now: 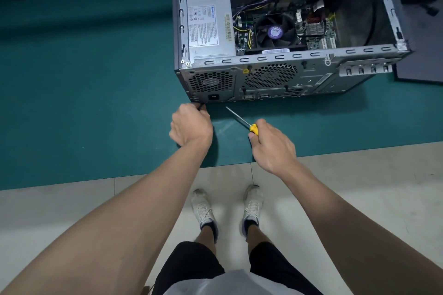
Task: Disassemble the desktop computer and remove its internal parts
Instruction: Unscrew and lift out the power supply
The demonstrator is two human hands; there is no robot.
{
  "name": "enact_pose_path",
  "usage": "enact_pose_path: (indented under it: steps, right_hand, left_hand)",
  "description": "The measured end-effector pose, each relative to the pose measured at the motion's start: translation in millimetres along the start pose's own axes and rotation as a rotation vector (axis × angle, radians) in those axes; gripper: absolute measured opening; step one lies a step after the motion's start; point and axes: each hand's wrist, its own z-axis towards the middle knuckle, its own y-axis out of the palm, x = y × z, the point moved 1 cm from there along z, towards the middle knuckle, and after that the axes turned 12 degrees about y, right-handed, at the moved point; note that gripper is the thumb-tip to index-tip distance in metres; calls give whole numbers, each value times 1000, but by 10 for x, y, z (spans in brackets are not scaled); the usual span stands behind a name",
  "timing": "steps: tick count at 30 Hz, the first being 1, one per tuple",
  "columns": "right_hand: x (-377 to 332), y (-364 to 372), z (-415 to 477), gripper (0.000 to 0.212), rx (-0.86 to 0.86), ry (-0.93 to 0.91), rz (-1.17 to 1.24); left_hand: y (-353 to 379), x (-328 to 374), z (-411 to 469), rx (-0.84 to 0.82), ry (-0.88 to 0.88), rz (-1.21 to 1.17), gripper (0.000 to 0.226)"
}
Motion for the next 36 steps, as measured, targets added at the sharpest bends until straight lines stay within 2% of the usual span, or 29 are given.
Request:
enact_pose_path:
  steps: [3,7,15,19,24,31,36]
  right_hand:
    - [-19,-20,-34,24,4,65,87]
    - [20,-144,-264,39,65,130,404]
    - [-47,-995,-476,31,203,-6,760]
    - [-72,-1566,-443,12,315,-124,786]
    - [-36,-2017,-311,8,298,-152,801]
    - [-70,-2371,-93,4,193,25,888]
    - [-39,-2589,91,15,297,98,757]
  left_hand:
    - [-28,25,-83,-8,67,0,19]
    - [-171,145,-281,31,213,-55,20]
    - [-508,839,-910,96,576,-388,8]
    - [-653,1283,-1078,115,654,-501,5]
    - [-791,1656,-1083,104,766,-517,8]
    - [-823,2033,-811,16,867,-499,13]
    - [-766,2330,-583,-93,991,-430,18]
